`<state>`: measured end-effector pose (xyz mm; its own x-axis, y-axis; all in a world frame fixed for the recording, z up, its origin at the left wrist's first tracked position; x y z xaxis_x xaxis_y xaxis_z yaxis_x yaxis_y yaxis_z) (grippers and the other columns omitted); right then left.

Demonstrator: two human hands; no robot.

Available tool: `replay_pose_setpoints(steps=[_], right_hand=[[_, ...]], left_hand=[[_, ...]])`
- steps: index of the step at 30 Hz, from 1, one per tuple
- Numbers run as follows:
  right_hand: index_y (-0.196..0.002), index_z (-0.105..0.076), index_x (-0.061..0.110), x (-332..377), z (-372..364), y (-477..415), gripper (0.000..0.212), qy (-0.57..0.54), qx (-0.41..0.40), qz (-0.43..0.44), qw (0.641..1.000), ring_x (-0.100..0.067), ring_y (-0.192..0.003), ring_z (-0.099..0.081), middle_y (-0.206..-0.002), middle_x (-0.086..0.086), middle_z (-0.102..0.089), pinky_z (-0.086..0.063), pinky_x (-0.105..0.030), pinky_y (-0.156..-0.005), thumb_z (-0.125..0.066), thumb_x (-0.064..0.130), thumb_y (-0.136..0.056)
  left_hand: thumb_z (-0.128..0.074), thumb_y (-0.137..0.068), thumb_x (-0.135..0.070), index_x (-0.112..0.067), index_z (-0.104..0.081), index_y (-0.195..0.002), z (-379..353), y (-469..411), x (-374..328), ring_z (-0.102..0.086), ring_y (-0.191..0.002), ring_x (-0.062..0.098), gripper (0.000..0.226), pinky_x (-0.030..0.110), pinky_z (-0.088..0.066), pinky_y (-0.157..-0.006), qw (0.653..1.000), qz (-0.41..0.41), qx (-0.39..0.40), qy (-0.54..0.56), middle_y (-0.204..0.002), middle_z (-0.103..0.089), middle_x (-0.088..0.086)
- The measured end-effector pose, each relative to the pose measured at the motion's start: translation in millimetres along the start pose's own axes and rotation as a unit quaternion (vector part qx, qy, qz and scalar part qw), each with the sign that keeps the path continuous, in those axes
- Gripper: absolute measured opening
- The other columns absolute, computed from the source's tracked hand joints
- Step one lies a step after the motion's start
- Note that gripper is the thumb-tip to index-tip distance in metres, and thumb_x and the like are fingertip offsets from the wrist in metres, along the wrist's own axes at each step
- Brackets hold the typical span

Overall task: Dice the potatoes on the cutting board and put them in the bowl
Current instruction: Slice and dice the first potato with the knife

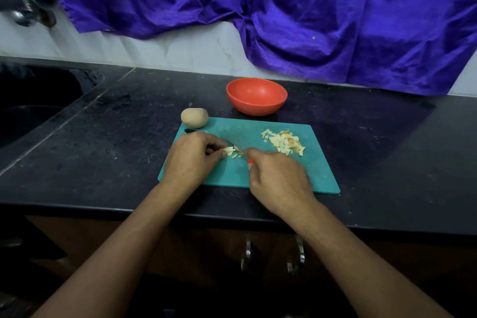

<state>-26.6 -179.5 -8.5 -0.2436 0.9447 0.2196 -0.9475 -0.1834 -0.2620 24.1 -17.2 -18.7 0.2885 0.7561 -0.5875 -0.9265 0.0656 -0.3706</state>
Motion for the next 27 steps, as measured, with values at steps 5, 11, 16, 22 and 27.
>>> replay_pose_setpoints(steps=[5,11,16,22,27], right_hand=[[-0.138,-0.054,0.032,0,0,-1,0.036,0.001,0.002,-0.003,1.0,-0.021,-0.099,-0.063,-0.108,0.004,-0.068,-0.051,-0.038,-0.078,-0.042,0.031,-0.105],[-0.137,-0.055,0.032,2,1,0,0.035,-0.004,-0.006,-0.008,1.0,-0.021,-0.096,-0.063,-0.105,0.004,-0.068,-0.051,-0.039,-0.078,-0.043,0.031,-0.104],[-0.136,-0.056,0.031,1,1,1,0.034,-0.008,-0.009,-0.007,1.0,-0.019,-0.095,-0.063,-0.104,0.005,-0.068,-0.052,-0.038,-0.077,-0.043,0.031,-0.105],[-0.141,-0.053,0.038,-13,6,-1,0.037,-0.07,0.004,-0.053,0.996,-0.017,-0.094,-0.061,-0.105,0.004,-0.068,-0.049,-0.034,-0.072,-0.047,0.032,-0.105],[-0.145,-0.05,0.037,-4,15,4,0.041,-0.082,-0.011,-0.037,0.996,-0.015,-0.094,-0.062,-0.11,0.004,-0.068,-0.049,-0.033,-0.072,-0.049,0.03,-0.104]], left_hand=[[-0.08,-0.087,-0.027,-0.033,-0.081,-0.099,1,3,-6,-0.064,-0.076,-0.005,0.014,0.014,-0.05,-0.073,1.0,-0.016,-0.004,-0.005,-0.09,-0.076,-0.018],[-0.071,-0.093,-0.038,-0.032,-0.081,-0.102,3,10,-14,-0.067,-0.081,0.006,0.015,0.026,-0.054,-0.07,0.997,-0.053,-0.037,-0.046,-0.093,-0.077,-0.013],[-0.076,-0.085,-0.051,-0.033,-0.08,-0.1,-1,8,-14,-0.066,-0.089,0.012,0.024,0.037,-0.056,-0.073,0.994,-0.037,-0.049,-0.092,-0.097,-0.074,-0.013],[-0.077,-0.086,-0.047,-0.032,-0.08,-0.098,-3,3,-7,-0.067,-0.087,0.009,0.019,0.035,-0.056,-0.076,0.996,-0.01,-0.042,-0.078,-0.096,-0.075,-0.015],[-0.077,-0.087,-0.045,-0.033,-0.08,-0.097,-5,2,-6,-0.066,-0.089,0.008,0.016,0.033,-0.055,-0.076,0.996,-0.012,-0.037,-0.078,-0.095,-0.075,-0.016]])
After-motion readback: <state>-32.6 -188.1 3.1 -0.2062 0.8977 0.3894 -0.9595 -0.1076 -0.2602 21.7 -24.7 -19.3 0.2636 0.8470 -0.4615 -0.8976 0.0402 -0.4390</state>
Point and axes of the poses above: each hand's wrist, its own y-axis away from the middle knuckle, its own z-axis out of the back of the hand, x = y × z, the point moved 8 cm from there along -y, towards the middle knuckle
